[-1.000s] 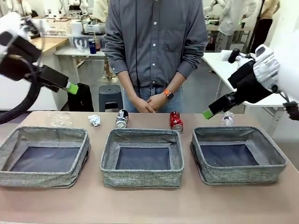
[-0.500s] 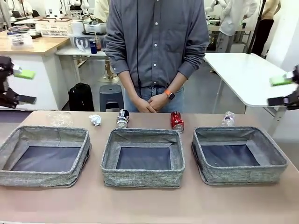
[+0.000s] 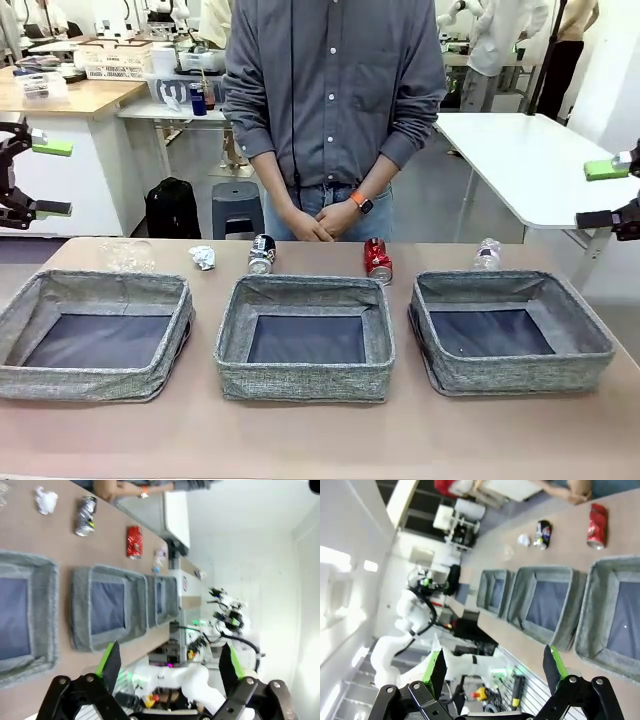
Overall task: Sort the waste into the appropriate baskets.
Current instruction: Pick up the waste item pointed out by the person.
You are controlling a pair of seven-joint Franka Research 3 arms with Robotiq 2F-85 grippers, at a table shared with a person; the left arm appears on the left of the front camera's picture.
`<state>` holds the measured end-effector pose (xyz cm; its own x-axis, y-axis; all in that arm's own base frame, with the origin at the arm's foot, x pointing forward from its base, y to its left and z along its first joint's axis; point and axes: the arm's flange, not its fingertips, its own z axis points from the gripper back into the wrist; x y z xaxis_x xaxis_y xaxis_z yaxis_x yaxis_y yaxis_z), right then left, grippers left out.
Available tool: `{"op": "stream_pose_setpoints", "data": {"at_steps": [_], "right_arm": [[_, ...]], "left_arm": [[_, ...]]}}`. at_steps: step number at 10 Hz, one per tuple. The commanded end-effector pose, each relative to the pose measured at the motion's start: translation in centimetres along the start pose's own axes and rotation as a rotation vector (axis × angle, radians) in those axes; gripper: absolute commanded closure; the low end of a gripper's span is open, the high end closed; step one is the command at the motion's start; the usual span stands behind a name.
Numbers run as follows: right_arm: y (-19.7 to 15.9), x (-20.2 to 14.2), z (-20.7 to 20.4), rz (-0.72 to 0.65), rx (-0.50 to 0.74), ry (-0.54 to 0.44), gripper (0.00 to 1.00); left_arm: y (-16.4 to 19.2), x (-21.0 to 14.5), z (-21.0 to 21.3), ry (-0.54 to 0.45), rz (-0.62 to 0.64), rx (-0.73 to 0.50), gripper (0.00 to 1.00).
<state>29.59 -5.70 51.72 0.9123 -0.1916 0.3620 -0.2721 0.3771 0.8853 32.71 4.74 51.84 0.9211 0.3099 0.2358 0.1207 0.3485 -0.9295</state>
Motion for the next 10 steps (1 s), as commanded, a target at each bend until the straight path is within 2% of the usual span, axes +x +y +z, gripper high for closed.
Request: {"op": "stream_pose_setpoints", "data": {"at_steps": [1, 10], "right_arm": [[0.16, 0.33, 0.66, 0.045, 0.008, -0.017, 0.0], [0.16, 0.33, 0.66, 0.045, 0.008, -0.017, 0.0]], "left_arm": [[0.23, -0.05, 0.39, 0.027, -0.017, -0.053, 0.0], [0.23, -0.05, 0.39, 0.027, -0.017, -0.053, 0.0]]}}
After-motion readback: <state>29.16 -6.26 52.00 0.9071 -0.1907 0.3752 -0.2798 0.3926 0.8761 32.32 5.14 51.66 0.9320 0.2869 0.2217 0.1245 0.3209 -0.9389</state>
